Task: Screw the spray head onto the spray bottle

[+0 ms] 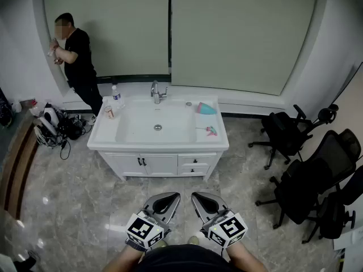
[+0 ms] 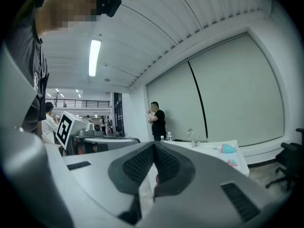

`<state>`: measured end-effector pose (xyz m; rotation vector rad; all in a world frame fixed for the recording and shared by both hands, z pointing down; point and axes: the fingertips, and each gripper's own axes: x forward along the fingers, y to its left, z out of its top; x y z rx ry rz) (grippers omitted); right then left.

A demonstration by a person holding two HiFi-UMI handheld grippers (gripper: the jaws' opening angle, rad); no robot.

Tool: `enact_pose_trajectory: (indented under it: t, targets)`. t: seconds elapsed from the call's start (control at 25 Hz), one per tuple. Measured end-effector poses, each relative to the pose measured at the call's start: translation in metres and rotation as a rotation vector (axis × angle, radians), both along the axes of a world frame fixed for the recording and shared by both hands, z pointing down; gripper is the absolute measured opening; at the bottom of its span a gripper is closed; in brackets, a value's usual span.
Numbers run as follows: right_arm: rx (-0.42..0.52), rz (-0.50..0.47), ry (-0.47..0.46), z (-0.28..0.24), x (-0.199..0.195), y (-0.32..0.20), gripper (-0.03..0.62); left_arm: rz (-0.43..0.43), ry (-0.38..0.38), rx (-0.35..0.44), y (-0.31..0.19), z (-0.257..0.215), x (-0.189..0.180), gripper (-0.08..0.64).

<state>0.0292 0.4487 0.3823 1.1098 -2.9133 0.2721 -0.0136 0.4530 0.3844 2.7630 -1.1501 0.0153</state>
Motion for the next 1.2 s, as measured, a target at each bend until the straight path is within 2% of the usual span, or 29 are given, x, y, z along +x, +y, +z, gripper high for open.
enact_pose_trajectory:
  t: [0.56, 0.76, 0.96, 1.2]
  targets:
    - [-0.004, -0.007, -0.005, 0.001, -0.002, 0.002, -0.001, 0.003, 0.002, -0.01, 0.002, 0.003, -0.001, 0.003]
    - [-0.018, -0.038, -0.047, -0.001, 0.0, 0.005, 0.0, 0.006, 0.015, -0.029, 0.001, 0.008, 0.003, 0.003]
    - [-0.019, -0.016, -0.039, 0.006, 0.02, 0.002, 0.0, 0.023, 0.018, -0.051, -0.003, 0.017, 0.023, 0.003]
    - [-0.021, -0.028, -0.031, 0.013, 0.063, -0.002, 0.0, 0.02, 0.015, -0.072, -0.018, 0.025, 0.062, 0.005]
